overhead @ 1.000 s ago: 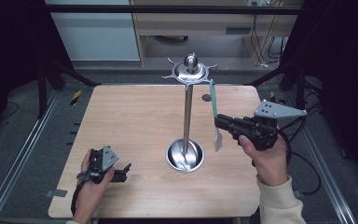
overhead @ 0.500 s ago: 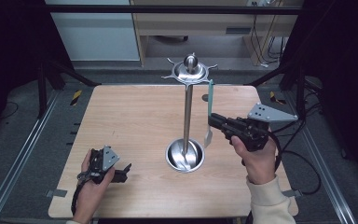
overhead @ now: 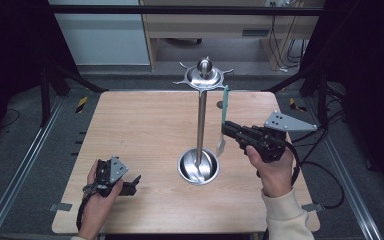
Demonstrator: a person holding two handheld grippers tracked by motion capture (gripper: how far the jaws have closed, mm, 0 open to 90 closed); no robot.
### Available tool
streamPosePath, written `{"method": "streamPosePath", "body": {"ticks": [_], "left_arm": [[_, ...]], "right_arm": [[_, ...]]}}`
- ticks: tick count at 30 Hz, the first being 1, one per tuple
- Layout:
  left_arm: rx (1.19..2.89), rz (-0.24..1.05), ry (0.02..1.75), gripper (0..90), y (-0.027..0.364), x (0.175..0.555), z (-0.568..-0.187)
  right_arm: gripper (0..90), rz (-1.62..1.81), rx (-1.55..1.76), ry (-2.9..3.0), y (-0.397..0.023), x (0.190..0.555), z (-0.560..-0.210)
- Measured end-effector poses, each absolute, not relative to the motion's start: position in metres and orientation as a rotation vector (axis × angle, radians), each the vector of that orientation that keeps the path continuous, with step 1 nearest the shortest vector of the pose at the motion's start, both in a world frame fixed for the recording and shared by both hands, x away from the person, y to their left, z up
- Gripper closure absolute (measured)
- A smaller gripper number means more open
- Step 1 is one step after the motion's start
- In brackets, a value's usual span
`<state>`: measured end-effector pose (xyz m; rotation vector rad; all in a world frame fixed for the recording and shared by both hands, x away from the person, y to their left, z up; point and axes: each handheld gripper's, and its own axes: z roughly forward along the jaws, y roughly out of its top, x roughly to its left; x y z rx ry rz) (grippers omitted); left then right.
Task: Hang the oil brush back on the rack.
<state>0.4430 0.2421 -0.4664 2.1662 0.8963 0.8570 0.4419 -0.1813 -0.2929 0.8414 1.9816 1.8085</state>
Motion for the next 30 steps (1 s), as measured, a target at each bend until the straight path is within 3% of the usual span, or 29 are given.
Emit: {"method": "streamPosePath", "body": {"ticks": [30], "left_arm": [[2.168, 0.853, 0.895, 2.7, 0.2417, 0.4431, -0.4671]], "right_arm": [[80.0, 1.829, 0.839, 1.978, -0.1804, 0.4439, -0.2927]]}}
